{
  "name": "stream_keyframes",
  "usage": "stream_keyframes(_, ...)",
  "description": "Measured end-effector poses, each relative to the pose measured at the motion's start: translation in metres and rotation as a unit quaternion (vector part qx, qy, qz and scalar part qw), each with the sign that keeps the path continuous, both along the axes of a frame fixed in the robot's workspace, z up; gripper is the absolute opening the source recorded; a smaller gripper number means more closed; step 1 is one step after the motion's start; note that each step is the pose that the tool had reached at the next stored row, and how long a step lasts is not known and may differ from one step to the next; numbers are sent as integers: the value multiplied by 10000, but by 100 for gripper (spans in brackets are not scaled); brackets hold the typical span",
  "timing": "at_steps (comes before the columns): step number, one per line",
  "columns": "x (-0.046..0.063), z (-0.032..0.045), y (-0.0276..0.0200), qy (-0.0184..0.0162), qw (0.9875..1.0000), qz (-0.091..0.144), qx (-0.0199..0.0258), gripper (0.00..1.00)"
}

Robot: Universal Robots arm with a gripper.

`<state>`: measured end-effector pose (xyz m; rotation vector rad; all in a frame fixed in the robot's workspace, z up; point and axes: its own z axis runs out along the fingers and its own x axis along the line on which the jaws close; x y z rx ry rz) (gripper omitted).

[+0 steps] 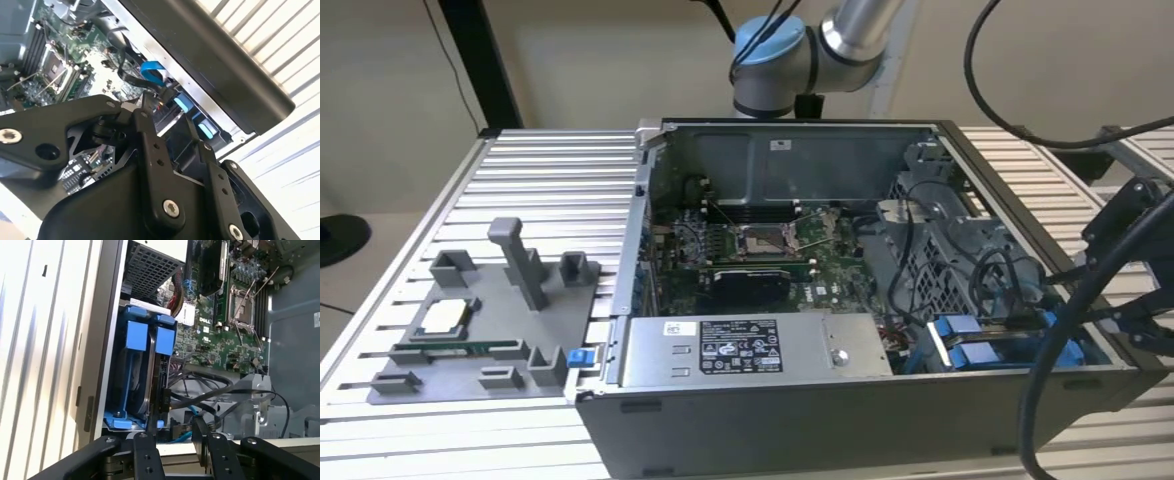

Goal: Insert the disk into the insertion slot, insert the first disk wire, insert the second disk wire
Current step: 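Insert the second disk wire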

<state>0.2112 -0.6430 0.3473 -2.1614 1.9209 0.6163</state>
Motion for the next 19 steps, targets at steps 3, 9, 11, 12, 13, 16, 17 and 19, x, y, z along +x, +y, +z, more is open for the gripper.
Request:
stream_keyframes(3, 0, -8, 5, -8, 10000, 0, -54, 100)
stream_keyframes(9, 2, -55, 56, -20, 10000, -40, -54, 100)
stream_keyframes(11, 22, -69, 59, -20, 10000, -49, -51, 100)
stream_keyframes(12, 32, -74, 61, -20, 10000, -56, -52, 100)
stream_keyframes(13, 34, -81, 63, -19, 10000, -70, -52, 100)
stream_keyframes(16, 35, -95, 64, -19, 9997, -218, -53, 100)
stream_keyframes(17, 35, -98, 65, -18, 9996, -279, -53, 100)
stream_keyframes(19, 34, -100, 65, -17, 9993, -383, -53, 100)
